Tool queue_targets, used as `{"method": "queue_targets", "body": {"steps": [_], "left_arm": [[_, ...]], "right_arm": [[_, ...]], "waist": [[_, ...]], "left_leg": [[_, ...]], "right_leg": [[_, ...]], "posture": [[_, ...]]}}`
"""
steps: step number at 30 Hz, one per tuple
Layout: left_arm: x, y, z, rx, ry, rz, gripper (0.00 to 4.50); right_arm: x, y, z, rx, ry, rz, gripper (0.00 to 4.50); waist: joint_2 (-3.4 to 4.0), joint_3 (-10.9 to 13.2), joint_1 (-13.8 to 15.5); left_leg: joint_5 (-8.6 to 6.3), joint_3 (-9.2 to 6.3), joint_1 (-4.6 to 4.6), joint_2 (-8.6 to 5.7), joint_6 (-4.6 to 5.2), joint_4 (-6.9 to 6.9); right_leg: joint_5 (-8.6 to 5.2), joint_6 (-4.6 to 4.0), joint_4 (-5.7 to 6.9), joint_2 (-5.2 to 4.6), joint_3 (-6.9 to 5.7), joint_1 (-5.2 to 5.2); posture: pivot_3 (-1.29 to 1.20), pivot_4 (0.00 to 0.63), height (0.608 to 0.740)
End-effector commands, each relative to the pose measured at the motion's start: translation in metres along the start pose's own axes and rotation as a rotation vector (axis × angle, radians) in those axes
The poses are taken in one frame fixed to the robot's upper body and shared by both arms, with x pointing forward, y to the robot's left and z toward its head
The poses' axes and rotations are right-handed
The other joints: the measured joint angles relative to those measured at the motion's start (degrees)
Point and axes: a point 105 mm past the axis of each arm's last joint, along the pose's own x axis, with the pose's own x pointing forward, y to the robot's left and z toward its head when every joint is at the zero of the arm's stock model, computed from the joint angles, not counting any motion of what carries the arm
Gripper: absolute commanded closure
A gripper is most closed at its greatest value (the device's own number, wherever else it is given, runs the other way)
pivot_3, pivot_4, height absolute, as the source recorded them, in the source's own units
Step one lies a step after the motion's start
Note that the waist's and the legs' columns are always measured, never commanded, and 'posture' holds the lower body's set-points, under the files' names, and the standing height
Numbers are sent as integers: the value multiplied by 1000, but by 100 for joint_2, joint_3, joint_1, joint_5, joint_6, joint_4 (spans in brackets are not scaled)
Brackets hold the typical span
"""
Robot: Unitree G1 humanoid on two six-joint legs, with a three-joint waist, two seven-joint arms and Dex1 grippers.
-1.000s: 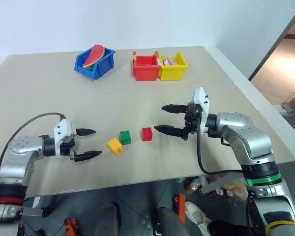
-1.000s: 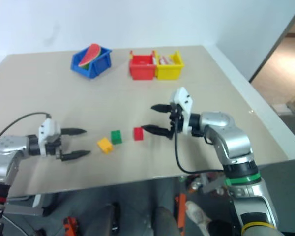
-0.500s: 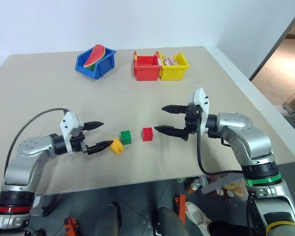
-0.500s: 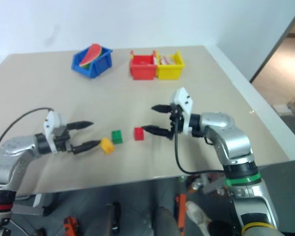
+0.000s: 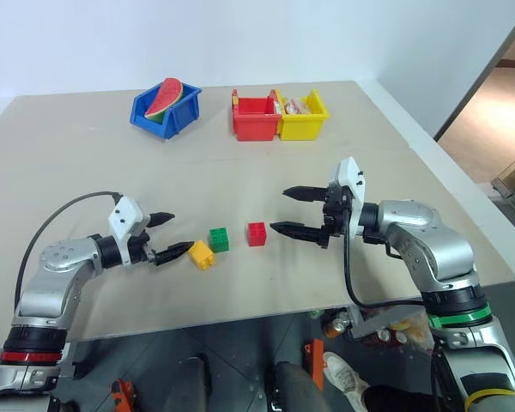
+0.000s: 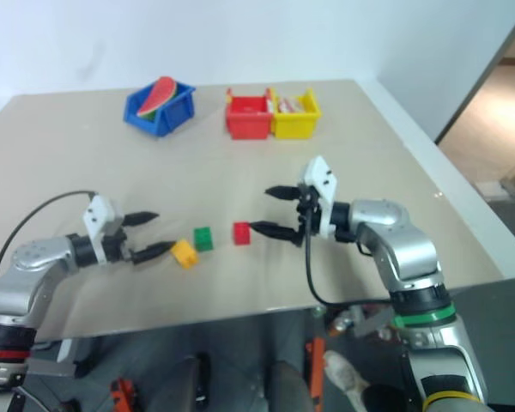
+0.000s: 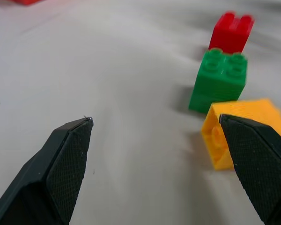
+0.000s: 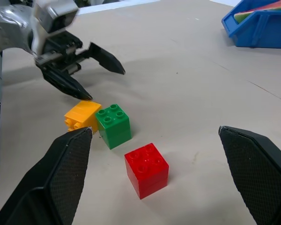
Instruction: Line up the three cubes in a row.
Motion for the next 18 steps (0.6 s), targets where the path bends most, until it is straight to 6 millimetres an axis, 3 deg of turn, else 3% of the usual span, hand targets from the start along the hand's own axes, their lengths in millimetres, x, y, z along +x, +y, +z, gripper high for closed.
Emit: {"method": "queue_targets", "body": {"steps": [1,18], "left_arm": [[-1,4,1,46,14,9,32],[-5,15,-10,91,63,49,32]], "right_arm": [[-3,2,14,-48,-34,-4,0],[-3,5,10,-47,-22,0,0]], "waist": [[0,0,0],[-1,-1,2]], "left_leg": [[0,0,0,0,0,0],[-2,1,0,-2,-3,0]], "right_leg": [[0,0,0,0,0,1],[1,0,0,-5,-1,2]], "posture": [[0,150,740],[0,150,740]]}}
